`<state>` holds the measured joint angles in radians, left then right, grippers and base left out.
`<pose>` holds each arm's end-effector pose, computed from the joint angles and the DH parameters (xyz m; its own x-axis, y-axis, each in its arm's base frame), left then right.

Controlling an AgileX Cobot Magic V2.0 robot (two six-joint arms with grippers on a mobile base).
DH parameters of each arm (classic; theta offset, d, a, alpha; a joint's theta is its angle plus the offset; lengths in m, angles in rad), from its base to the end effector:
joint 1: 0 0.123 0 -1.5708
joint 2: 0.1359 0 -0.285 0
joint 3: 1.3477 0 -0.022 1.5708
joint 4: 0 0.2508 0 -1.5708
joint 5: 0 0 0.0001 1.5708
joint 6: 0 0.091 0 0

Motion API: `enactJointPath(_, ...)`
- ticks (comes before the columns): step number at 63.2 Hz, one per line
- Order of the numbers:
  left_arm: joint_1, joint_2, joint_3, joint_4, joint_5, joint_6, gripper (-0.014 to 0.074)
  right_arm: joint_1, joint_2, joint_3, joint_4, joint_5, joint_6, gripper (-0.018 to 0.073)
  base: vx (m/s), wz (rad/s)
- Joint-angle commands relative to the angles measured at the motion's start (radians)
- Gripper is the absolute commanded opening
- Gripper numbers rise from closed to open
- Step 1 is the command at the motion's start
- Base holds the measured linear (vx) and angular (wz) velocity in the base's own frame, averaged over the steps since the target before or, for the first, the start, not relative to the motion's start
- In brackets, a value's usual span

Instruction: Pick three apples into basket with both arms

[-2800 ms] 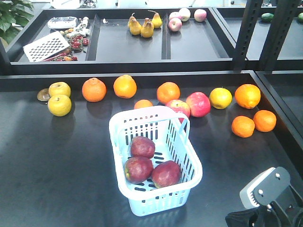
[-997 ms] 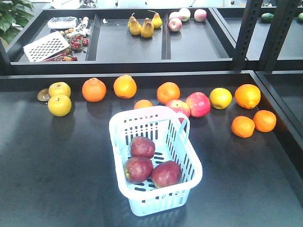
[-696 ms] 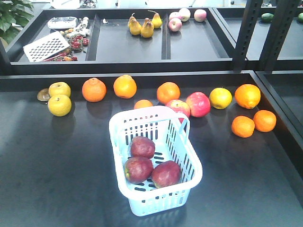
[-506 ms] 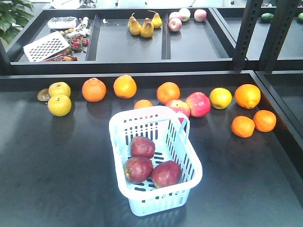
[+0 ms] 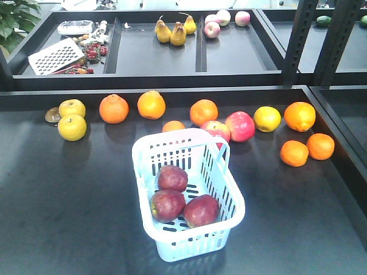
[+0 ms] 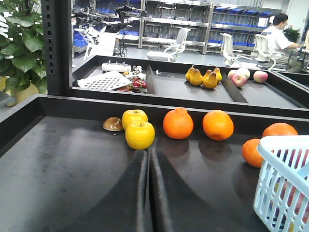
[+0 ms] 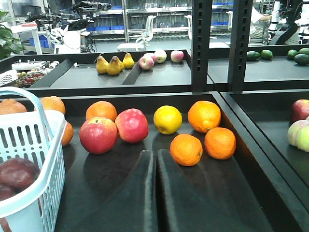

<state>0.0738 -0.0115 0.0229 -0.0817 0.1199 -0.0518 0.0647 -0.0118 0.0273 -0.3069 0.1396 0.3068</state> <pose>0.0564 0.0033 0.1952 -0.0347 -0.1355 -0.9902 -0.0692 0.9887 -0.1328 0.0566 -0.0002 0.1925 -0.0614 -0.0013 -0.9981 -0.0226 0.9997 0.0001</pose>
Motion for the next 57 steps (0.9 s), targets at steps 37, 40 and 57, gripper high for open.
enactJointPath(37, 0.002, -0.015, 0.008, -0.010, -0.072, -0.008, -0.0006, -0.004, -0.013, 0.014, -0.014, -0.079, -0.004, -0.0004, 0.00, 0.00)
enactJointPath(40, 0.002, -0.015, 0.008, -0.010, -0.072, -0.008, -0.0006, -0.004, -0.013, 0.014, -0.014, -0.079, -0.004, -0.0004, 0.00, 0.00)
enactJointPath(57, 0.002, -0.015, 0.008, -0.010, -0.072, -0.008, -0.0006, -0.004, -0.013, 0.014, -0.014, -0.079, -0.004, -0.0004, 0.00, 0.00)
